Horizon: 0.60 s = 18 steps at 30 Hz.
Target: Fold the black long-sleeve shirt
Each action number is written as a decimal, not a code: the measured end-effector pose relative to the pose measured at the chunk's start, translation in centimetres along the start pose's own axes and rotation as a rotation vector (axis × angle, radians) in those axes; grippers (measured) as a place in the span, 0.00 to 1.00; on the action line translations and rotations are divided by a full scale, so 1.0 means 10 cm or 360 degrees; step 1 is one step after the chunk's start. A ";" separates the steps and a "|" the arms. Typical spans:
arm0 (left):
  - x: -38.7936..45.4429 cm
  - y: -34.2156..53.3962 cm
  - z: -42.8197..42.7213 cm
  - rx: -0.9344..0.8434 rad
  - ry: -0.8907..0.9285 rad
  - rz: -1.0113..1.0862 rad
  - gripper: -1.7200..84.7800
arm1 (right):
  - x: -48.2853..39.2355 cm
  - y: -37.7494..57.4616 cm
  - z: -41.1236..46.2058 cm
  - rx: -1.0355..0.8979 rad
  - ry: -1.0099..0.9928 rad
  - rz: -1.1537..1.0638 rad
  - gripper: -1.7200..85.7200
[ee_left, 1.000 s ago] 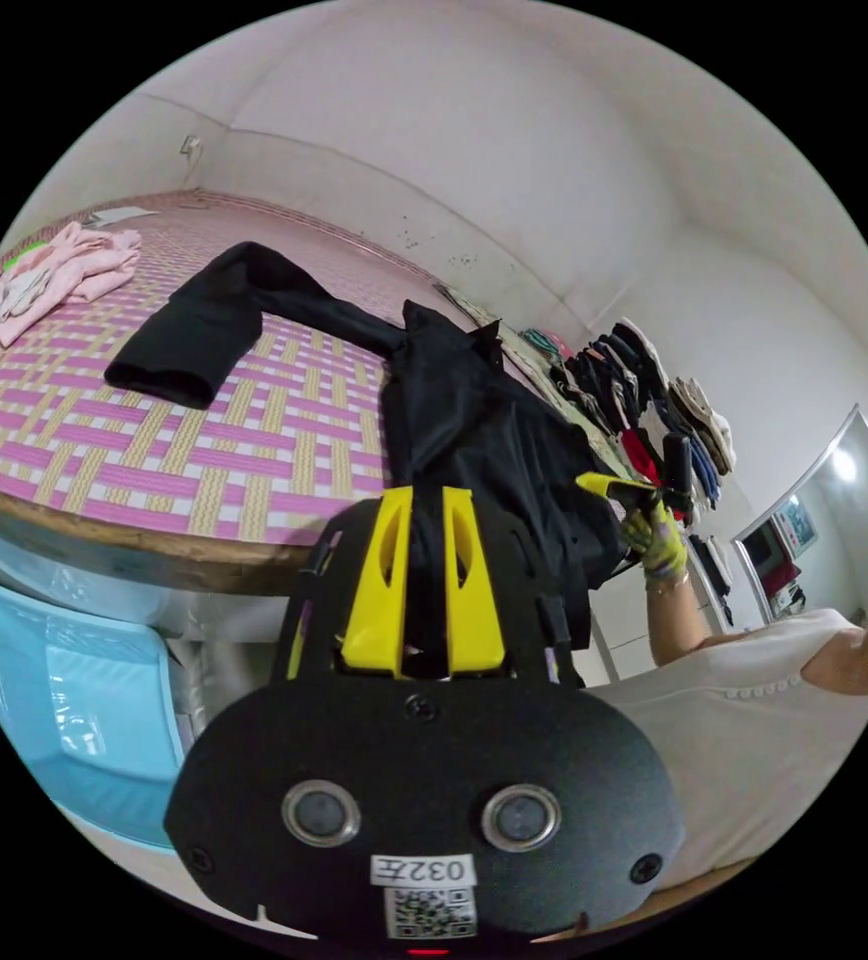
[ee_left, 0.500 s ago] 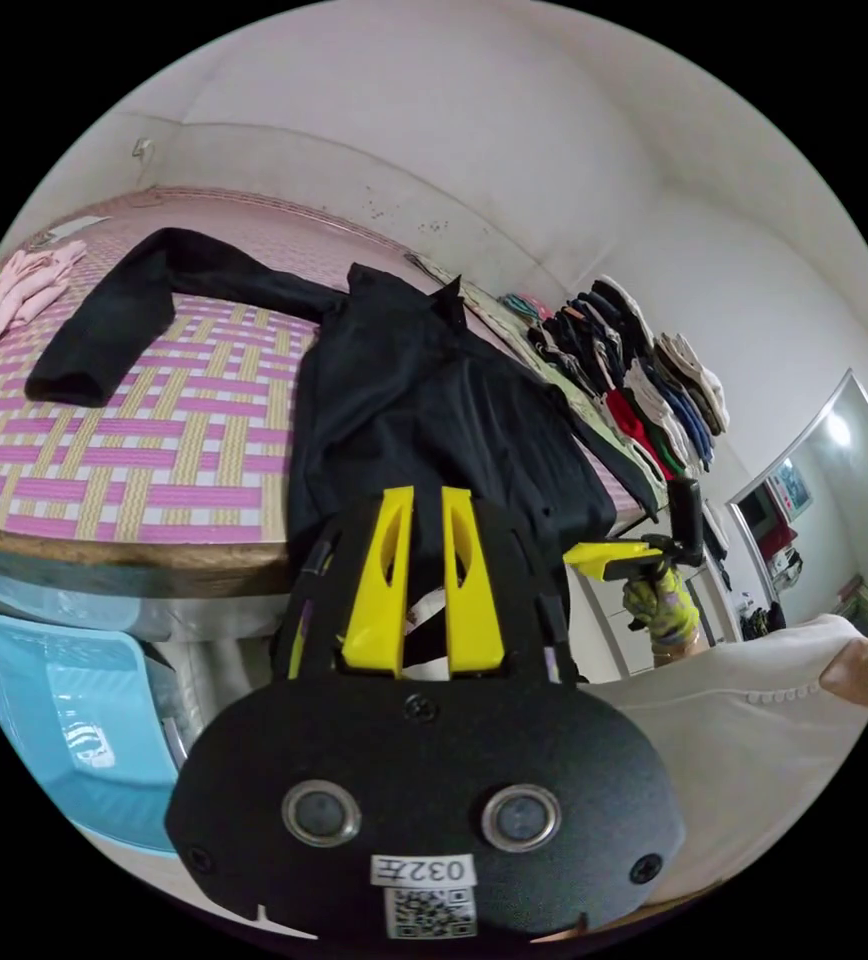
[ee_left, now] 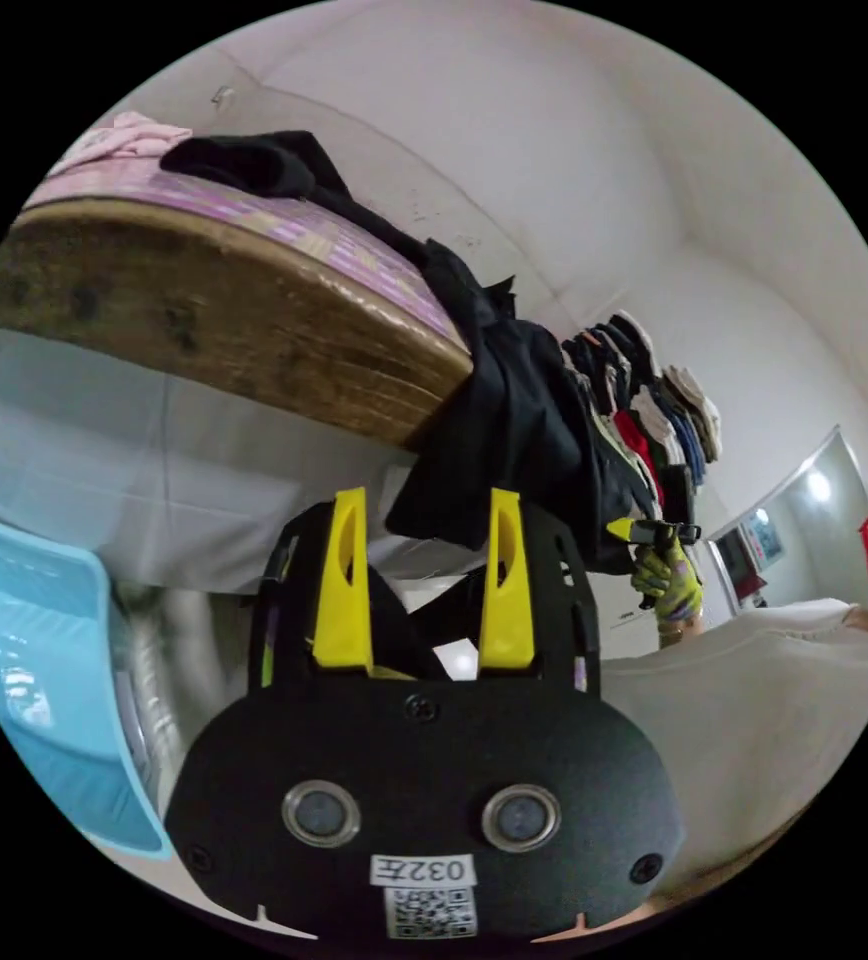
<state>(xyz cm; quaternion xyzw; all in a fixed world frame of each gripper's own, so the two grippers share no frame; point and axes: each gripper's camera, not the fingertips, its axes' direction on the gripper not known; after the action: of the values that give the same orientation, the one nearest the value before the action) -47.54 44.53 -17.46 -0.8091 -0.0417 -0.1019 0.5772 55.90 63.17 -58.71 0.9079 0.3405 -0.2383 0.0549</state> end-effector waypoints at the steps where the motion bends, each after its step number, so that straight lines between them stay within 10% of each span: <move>1: -0.03 -0.03 0.03 -0.0010 0.0044 0.0010 0.14 | -0.08 -0.01 -0.04 0.0012 0.0027 -0.0043 0.02; 9: -0.05 -0.12 -0.45 0.0006 0.0504 0.0293 0.01 | -1.42 0.36 -0.84 0.0341 0.0450 -0.0619 0.01; 18: -0.51 -0.01 -0.61 -0.0037 0.0512 0.0010 0.01 | -0.40 0.49 -0.11 0.0153 0.0269 -0.0071 0.01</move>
<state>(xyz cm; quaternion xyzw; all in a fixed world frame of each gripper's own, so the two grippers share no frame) -53.23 39.12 -16.55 -0.7892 0.0550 -0.2287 0.5673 56.86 57.39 -56.19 0.9185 0.3522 -0.1781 -0.0229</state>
